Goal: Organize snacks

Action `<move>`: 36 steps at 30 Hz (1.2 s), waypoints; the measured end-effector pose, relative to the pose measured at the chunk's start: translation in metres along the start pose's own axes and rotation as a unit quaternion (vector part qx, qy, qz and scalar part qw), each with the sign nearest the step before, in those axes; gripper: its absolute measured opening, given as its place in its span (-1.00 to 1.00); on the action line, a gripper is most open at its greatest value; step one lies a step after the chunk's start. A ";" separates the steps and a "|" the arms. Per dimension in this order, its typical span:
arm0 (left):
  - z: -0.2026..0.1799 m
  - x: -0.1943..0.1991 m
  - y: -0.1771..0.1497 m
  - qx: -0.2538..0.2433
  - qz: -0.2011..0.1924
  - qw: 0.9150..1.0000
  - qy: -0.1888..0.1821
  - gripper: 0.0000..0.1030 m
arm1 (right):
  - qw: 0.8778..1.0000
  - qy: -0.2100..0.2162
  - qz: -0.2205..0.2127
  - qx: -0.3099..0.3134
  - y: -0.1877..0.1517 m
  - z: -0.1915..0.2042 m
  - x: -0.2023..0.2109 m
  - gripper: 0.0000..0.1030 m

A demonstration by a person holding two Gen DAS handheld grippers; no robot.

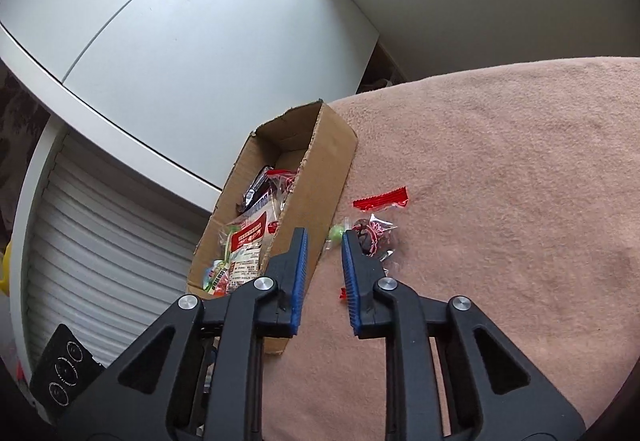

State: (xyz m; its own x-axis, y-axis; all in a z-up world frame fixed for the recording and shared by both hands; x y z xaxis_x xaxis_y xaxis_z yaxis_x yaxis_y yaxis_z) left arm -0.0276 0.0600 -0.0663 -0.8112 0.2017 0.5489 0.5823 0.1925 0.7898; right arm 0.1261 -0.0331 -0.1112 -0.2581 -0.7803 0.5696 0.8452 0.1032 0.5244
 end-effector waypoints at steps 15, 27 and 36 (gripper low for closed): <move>0.025 -0.006 -0.019 0.031 0.029 0.999 -0.010 -0.73 | 0.975 -0.143 0.130 0.108 0.042 0.013 -0.099 -0.86; 0.034 -0.005 -0.016 0.046 0.026 0.998 -0.017 -0.73 | 0.960 -0.119 0.198 0.156 0.030 0.013 -0.130 -0.88; 0.034 -0.003 -0.016 0.042 0.023 0.999 -0.018 -0.73 | 0.936 -0.129 0.236 0.229 -0.015 0.026 -0.103 -0.88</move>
Point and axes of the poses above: each gripper's, at about its wrist camera, not at the fingertips, and x roughly against the way its jaws point, z to its left, y to its top, the point moved 3 cm from there along -x, roughly the way its jaws point, and after that the axes turned 4 degrees about x, right-handed, at the moved point
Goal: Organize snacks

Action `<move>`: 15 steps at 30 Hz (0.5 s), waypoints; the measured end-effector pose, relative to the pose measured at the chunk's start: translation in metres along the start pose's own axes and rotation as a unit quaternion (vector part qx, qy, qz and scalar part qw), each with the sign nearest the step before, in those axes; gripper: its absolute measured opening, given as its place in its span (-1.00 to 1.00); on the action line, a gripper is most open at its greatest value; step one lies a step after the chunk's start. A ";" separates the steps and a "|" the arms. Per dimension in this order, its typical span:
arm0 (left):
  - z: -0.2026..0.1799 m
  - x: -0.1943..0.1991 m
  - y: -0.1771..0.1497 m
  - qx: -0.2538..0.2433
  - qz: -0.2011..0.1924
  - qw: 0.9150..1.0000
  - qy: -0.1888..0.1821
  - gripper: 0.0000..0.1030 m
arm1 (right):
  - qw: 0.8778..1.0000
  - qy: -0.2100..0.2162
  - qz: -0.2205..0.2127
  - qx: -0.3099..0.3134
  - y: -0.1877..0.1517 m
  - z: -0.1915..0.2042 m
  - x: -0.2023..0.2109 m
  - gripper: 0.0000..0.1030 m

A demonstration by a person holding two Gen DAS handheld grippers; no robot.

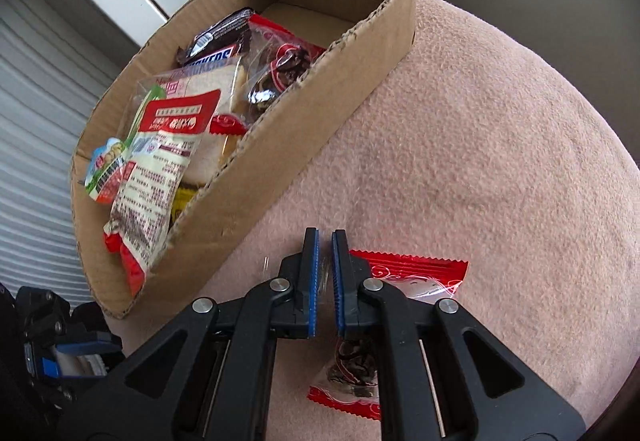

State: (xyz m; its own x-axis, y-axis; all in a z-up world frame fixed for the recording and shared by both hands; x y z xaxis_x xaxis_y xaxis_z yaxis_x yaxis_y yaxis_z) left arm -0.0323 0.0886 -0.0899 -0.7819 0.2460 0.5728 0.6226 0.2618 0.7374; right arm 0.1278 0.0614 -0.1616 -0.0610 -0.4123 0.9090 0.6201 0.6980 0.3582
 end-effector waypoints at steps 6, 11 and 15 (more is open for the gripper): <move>-0.002 -0.003 0.000 -0.001 0.003 1.000 0.005 -0.73 | 1.000 -0.016 -0.015 -0.009 -0.034 -0.011 0.020 -0.88; -0.009 -0.007 0.000 -0.008 0.005 1.000 0.004 -0.73 | 0.998 -0.026 -0.027 -0.050 -0.067 -0.046 0.035 -0.88; -0.015 -0.011 -0.001 -0.017 0.008 1.000 0.005 -0.73 | 0.995 -0.035 -0.049 -0.077 -0.092 -0.068 0.051 -0.88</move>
Point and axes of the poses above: each gripper's, at about its wrist camera, not at the fingertips, and x roughly against the way its jaws point, z to its left, y to its top, the point moved 3 cm from there along -x, roughly the way its jaws point, and after that the axes turned 4 degrees about x, right-handed, at the moved point
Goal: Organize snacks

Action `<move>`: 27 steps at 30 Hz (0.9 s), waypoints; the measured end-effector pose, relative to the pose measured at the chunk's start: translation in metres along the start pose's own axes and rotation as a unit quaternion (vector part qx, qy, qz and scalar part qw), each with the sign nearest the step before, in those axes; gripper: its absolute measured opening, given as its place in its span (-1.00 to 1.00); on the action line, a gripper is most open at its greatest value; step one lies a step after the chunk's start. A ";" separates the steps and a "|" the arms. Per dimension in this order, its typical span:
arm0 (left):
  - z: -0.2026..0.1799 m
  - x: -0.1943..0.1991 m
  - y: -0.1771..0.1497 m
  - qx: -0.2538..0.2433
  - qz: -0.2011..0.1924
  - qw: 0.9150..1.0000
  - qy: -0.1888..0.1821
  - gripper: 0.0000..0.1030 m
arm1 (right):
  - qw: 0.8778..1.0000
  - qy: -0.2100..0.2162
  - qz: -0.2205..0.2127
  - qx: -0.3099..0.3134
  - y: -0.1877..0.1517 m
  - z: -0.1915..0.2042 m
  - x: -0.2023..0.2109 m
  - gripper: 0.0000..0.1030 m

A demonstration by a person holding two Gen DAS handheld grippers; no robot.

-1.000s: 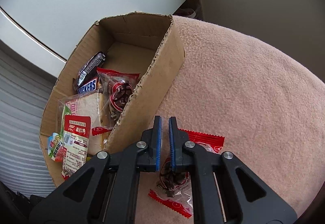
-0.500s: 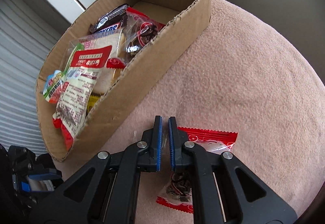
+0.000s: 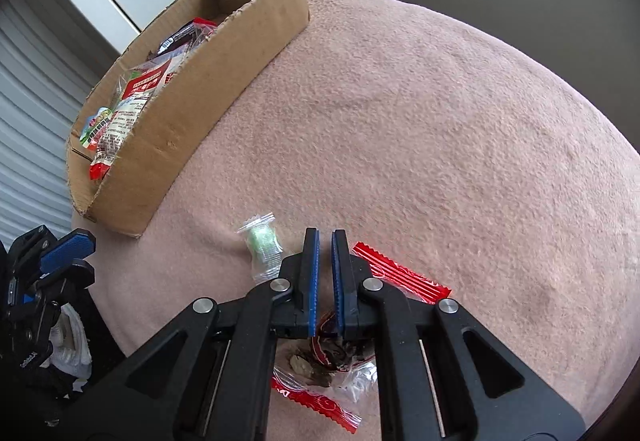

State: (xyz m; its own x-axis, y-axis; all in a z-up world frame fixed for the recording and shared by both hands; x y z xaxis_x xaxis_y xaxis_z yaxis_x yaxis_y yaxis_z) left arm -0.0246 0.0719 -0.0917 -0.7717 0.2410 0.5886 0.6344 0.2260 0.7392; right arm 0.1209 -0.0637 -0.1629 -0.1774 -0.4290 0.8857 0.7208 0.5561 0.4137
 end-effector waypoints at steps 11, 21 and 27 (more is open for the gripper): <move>-0.022 -0.018 0.002 -0.027 0.017 0.999 0.003 -0.73 | 0.993 -0.014 -0.101 -0.056 -0.032 -0.046 0.057 -0.87; -0.050 -0.037 0.011 -0.066 0.017 0.997 0.031 -0.72 | 0.971 -0.032 -0.218 -0.091 -0.056 0.004 0.106 0.13; -0.051 -0.050 0.009 -0.064 0.023 0.997 0.037 -0.45 | 0.964 -0.098 -0.230 -0.095 -0.075 -0.007 0.105 0.51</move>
Point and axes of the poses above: each gripper's, at about its wrist camera, not at the fingertips, and x roughly against the way its jaws point, z to its left, y to its top, the point moved 3 cm from there along -x, roughly the way its jaws point, and after that the axes turned 4 degrees about x, right-handed, at the moved point
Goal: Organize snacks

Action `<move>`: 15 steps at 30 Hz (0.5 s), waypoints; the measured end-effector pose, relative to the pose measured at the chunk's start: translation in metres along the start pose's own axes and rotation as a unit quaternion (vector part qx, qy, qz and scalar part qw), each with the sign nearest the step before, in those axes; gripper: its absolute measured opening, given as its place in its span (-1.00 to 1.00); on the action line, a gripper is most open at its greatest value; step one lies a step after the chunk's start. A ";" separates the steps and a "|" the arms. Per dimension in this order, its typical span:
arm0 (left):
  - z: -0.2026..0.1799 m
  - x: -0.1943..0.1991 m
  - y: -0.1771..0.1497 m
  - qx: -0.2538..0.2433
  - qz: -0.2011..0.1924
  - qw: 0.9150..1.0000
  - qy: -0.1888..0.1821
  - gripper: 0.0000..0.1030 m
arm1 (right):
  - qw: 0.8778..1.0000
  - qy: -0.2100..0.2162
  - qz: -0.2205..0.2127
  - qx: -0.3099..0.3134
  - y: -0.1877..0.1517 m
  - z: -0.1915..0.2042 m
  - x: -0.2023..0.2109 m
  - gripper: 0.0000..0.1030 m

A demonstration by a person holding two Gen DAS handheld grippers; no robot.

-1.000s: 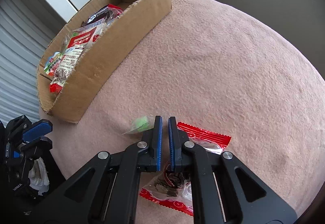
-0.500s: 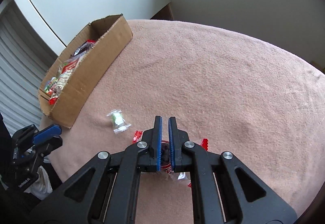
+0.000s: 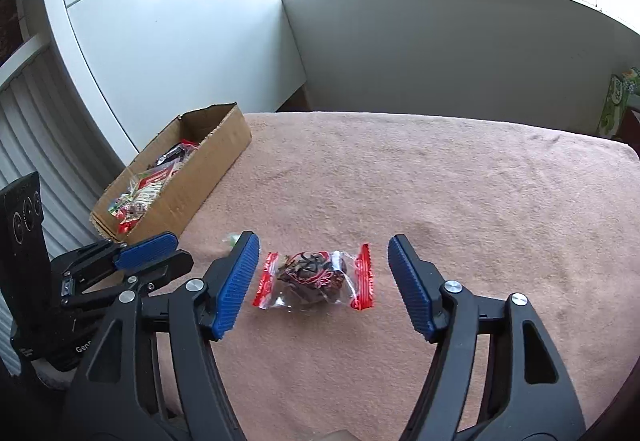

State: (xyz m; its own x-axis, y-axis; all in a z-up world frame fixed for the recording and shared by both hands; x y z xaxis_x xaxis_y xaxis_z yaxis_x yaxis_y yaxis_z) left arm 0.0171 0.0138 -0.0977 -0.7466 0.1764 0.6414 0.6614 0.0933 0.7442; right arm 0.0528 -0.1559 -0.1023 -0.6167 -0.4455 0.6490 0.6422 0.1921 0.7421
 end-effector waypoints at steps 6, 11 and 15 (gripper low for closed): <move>0.000 -0.013 -0.018 -0.009 0.026 1.000 0.005 -0.45 | 1.000 -0.010 0.029 0.007 -0.022 -0.015 -0.015 0.55; -0.001 -0.023 -0.018 -0.010 0.042 0.999 0.004 -0.45 | 0.999 -0.006 0.040 0.027 -0.027 -0.003 -0.024 0.55; 0.002 -0.026 -0.009 0.000 0.043 0.999 -0.001 -0.45 | 0.996 -0.010 0.048 0.070 -0.027 0.018 -0.031 0.55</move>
State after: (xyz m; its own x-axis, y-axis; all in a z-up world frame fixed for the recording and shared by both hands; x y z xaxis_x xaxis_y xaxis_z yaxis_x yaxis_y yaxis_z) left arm 0.0306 0.0103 -0.1220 -0.6863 0.1858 0.7032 0.7237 0.0777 0.6857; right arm 0.0468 -0.1317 -0.1398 -0.5653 -0.4017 0.7204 0.6298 0.3538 0.6915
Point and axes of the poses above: each gripper's, at about its wrist camera, not at the fingertips, and x roughly against the way its jaws point, z to its left, y to its top, the point moved 3 cm from there along -x, roughly the way its jaws point, and after that the axes turned 4 degrees about x, right-handed, at the moved point
